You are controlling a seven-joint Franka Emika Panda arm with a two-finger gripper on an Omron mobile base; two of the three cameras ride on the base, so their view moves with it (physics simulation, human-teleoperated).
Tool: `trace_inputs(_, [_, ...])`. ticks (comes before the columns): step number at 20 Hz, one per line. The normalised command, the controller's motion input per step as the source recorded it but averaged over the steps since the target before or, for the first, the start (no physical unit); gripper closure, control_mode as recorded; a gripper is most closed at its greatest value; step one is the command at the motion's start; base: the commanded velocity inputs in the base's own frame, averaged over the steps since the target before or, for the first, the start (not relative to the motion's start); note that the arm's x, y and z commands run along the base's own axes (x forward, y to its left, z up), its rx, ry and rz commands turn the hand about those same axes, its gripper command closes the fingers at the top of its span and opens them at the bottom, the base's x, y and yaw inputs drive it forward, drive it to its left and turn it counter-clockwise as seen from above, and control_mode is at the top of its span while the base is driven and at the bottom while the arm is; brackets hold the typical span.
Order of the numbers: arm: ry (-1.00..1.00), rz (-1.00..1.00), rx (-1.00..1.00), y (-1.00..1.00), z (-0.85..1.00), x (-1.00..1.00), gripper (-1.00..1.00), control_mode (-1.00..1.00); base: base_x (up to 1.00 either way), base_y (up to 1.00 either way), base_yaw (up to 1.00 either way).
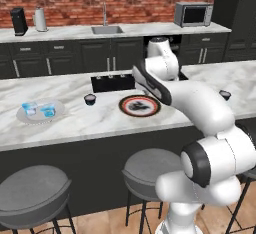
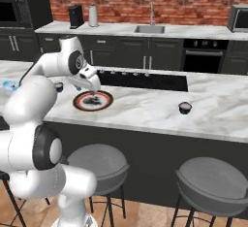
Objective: Place two yogurt containers on each plate.
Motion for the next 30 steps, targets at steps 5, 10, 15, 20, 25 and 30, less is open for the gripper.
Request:
trace_inputs(5, [-0.02, 0.22, 0.06, 1.0, 0.0, 0.68, -1.0, -1.0, 0.0, 0.0, 0.0])
trace_inputs(10, [-0.07, 0.19, 0.06, 0.73, -0.05, 0.34, -1.0, -1.0, 0.0, 0.0, 0.0])
trace_inputs(15, [-0.21, 0.36, 0.16, 0.37, -0.22, 0.22, -1.0, -1.0, 0.0, 0.0, 0.0])
trace_inputs(20, [-0.21, 0.39, 0.12, 0.34, -0.25, 0.15, -1.0, -1.0, 0.0, 0.0, 0.0])
trace_inputs(25, [-0.03, 0.24, 0.0, 0.46, -0.19, 0.15, -1.0, -1.0, 0.0, 0.0, 0.0])
trace_inputs(30, [0.16, 0.01, 0.0, 0.47, 0.0, 0.17, -1.0, -1.0, 0.0, 0.0, 0.0])
